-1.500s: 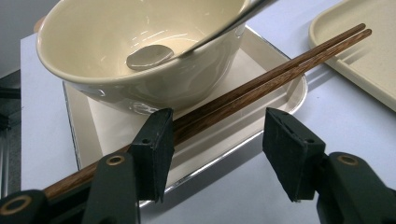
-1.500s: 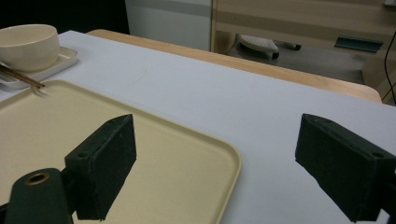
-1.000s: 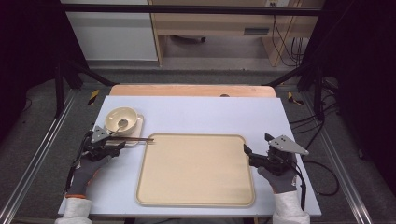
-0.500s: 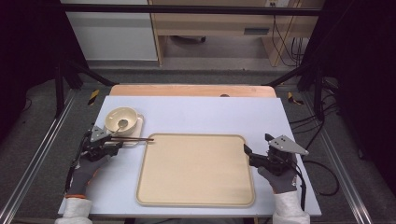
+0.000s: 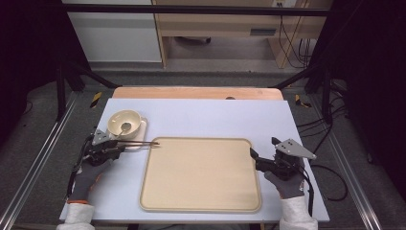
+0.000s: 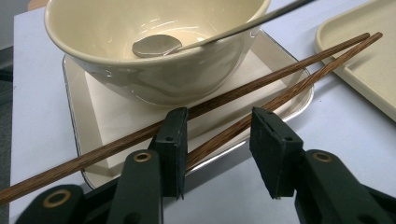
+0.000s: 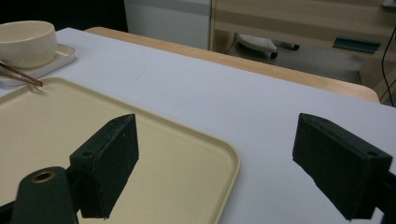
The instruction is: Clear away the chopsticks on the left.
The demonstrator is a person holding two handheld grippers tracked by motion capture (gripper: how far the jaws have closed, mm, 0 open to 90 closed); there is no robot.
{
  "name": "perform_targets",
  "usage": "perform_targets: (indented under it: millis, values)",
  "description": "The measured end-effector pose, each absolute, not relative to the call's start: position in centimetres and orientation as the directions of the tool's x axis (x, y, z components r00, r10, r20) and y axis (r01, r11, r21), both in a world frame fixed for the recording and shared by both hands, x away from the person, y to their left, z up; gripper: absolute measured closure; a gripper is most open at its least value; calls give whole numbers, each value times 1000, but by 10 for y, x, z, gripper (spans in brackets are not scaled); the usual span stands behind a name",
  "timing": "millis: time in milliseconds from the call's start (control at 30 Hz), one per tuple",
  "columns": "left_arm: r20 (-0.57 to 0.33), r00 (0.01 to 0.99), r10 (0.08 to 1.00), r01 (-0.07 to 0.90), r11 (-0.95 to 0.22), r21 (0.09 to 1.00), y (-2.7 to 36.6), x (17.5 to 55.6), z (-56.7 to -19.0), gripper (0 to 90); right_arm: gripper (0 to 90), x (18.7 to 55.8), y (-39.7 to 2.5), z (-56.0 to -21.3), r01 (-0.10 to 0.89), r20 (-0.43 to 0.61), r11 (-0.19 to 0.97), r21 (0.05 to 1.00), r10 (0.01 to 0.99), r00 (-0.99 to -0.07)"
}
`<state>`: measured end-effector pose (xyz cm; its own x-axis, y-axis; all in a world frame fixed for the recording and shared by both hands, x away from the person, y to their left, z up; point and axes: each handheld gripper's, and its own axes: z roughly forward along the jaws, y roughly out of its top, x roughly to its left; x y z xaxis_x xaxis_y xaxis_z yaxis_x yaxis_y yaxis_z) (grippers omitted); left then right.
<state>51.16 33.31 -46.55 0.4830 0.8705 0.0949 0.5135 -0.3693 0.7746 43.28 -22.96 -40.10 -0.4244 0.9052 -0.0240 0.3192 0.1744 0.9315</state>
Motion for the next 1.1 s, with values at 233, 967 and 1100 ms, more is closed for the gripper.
perform_targets:
  millis: [233, 967, 1100]
  values:
    - [88, 495, 864, 505, -369, 780, 332, 511, -464, 579, 146, 433, -230, -401, 320, -24, 176, 931, 904, -426]
    - [88, 480, 873, 515, -362, 777, 329, 512, -465, 664, 150, 433, -229, -401, 321, -26, 178, 930, 904, -426]
    - [91, 480, 872, 515, -364, 776, 329, 511, -464, 669, 150, 433, -229, -401, 322, -26, 178, 930, 905, -425]
